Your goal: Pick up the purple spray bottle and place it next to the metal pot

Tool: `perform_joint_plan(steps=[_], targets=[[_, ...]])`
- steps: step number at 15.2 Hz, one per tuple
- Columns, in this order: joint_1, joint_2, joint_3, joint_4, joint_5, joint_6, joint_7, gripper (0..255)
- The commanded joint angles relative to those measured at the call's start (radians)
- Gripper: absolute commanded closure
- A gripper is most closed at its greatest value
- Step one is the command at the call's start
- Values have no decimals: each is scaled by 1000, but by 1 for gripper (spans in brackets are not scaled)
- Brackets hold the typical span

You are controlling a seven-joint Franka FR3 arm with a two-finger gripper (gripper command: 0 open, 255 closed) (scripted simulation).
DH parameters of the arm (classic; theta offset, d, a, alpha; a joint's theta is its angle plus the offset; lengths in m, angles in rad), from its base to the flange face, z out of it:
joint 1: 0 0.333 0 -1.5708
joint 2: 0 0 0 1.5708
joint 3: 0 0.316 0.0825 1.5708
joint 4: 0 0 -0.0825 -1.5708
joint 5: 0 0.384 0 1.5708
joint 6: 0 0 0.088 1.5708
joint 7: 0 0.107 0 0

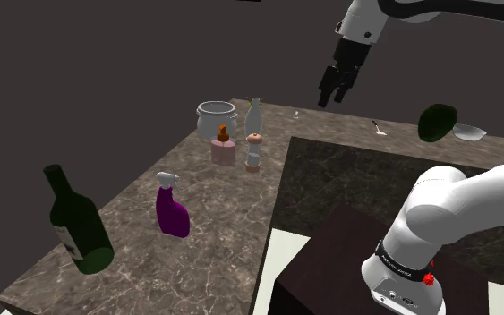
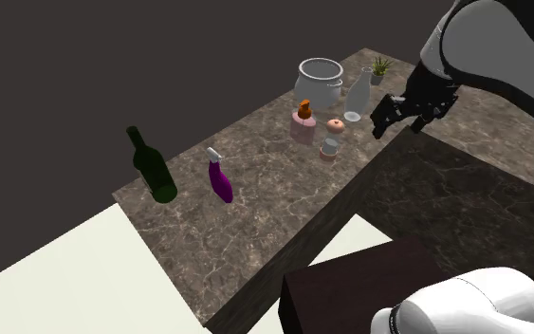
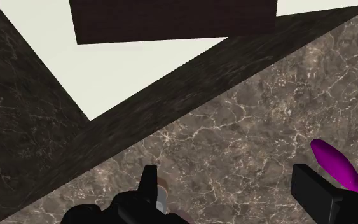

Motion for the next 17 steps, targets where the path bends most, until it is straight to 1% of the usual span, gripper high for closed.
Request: perform_joint_plan(steps=[1, 5, 9, 13, 17], targets=[[0, 0, 0, 0, 0, 0, 0, 0], [34, 14, 39, -98, 32, 155, 1, 0], [69, 52, 81, -176, 63, 316, 1, 0], [105, 117, 125, -232, 91, 481, -1, 0], [139, 206, 172, -265, 113, 649, -1, 0]])
